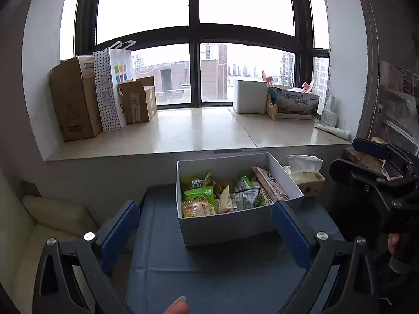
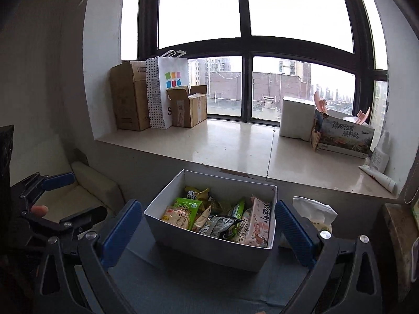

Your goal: Organize snacks

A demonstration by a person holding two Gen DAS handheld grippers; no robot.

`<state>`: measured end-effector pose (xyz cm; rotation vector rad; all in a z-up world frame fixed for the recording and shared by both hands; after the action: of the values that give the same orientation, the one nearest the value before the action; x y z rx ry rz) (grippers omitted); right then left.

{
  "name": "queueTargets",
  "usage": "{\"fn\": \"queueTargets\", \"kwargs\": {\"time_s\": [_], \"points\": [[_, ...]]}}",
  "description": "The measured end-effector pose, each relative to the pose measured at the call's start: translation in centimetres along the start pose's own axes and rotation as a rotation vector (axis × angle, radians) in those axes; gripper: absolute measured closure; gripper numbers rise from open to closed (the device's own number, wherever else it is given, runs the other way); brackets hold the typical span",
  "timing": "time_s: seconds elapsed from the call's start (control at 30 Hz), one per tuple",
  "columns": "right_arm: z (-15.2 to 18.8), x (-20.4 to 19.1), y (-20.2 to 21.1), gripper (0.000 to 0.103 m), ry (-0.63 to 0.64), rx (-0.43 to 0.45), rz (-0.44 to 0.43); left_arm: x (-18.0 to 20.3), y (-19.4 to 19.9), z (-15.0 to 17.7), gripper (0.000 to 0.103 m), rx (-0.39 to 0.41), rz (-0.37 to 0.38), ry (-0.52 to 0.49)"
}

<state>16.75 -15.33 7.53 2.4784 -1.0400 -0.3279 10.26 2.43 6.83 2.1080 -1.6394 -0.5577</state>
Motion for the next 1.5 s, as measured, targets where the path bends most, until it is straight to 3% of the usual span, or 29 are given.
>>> {"fn": "queueTargets", "kwargs": {"time_s": [0.3,0.43,0.53,0.9,1.5], "points": [[5.6,-2.0,6.0,0.0,-0.142,0.002,-0.119,0.4,4.1,3.8,0.0,-0.1,0.036,0.017],[8.2,-3.4,6.7,0.0,-0.131,-0.069,-0.043,0.3,5.1,4.9,0.0,-0.112,0.033,0.046],[9.0,-3.6,6.8,0.0,-0.157,-0.092,-0.046,0.6,5.6,5.4,0.0,-0.119,0.052,0.033],[9.0,-3.4,6.8,0.0,-0.155,-0.106,0.001,0.6,5.6,5.7,0.0,-0.127,0.07,0.016],[9.5,-2.3,6.9,0.0,-0.201,-0.112,-0.002,0.9,4.6,6.0,0.0,-0.153,0.087,0.004]]}}
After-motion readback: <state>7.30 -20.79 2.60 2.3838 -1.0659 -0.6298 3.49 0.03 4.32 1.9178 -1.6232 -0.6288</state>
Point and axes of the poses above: each gripper's, at about its wrist camera, not at the fingertips, and y roughly against the way its jaws point, x to its right, z to its underside, the point moved 2 cm from there along -y, roughly the way its jaws point, and after that the axes turned 7 degrees about -z, right-handed, at the moved point
